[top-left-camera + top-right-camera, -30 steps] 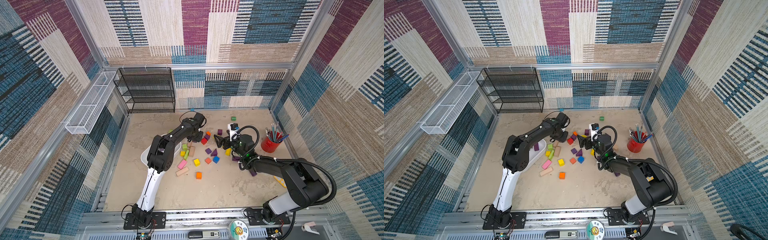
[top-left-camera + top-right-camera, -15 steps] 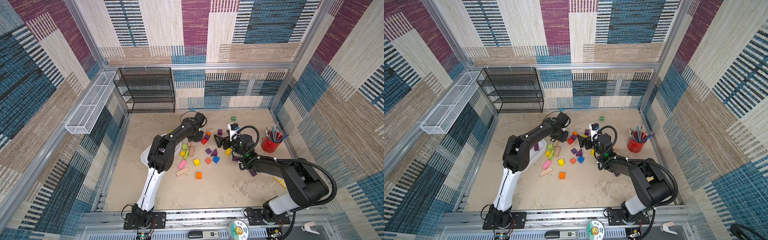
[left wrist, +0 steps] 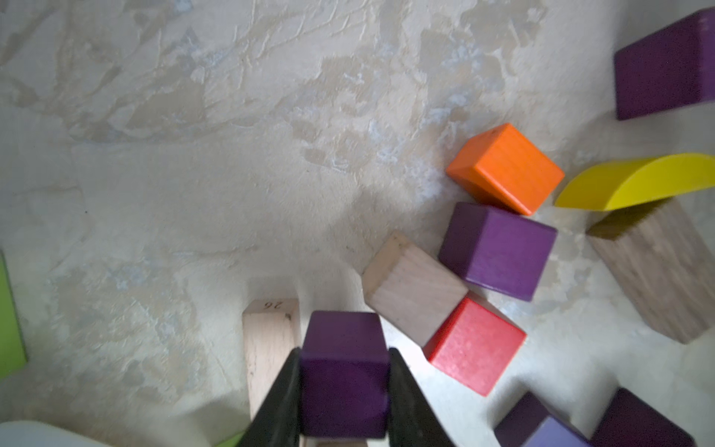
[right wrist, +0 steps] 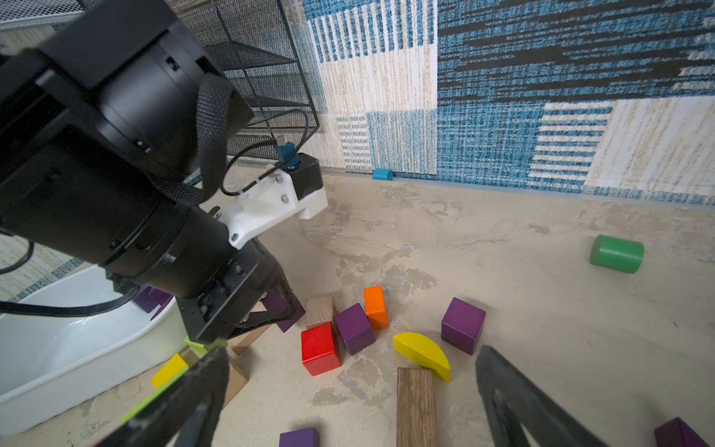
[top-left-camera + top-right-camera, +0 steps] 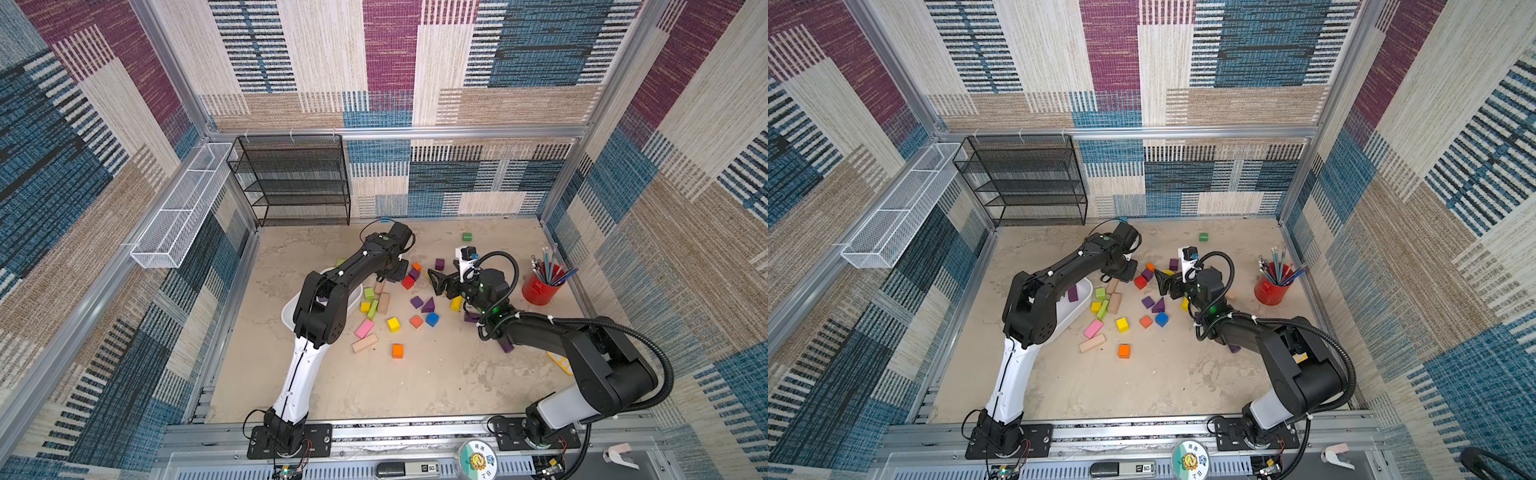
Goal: Pick purple bricks into the storage bin
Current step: Pick up the building block from the center of the board.
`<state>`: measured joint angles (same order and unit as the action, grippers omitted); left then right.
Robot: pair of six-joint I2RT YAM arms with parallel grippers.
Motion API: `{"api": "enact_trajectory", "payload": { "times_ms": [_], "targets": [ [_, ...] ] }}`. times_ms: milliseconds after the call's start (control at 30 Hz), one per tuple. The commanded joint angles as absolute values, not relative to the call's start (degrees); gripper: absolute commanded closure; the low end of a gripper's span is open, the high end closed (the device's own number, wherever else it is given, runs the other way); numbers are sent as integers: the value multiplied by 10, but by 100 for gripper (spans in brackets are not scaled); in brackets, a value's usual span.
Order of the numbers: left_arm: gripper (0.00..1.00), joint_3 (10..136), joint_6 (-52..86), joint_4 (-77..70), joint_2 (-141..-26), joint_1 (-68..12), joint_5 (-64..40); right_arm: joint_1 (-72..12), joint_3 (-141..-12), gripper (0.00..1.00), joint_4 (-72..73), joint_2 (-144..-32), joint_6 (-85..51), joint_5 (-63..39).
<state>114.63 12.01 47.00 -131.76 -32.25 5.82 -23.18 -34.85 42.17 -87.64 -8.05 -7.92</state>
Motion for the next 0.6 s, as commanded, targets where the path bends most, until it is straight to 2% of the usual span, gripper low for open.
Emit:
{"api": "enact_trajectory", "payload": {
  "times_ms": [0, 567],
  "targets": [
    [74, 1137, 131, 475, -1302, -322, 64, -232, -346, 0, 440, -874, -80, -79],
    [74, 1049, 141, 475, -1212, -323, 82, -232, -345, 0, 442, -875, -84, -76]
  ]
}}
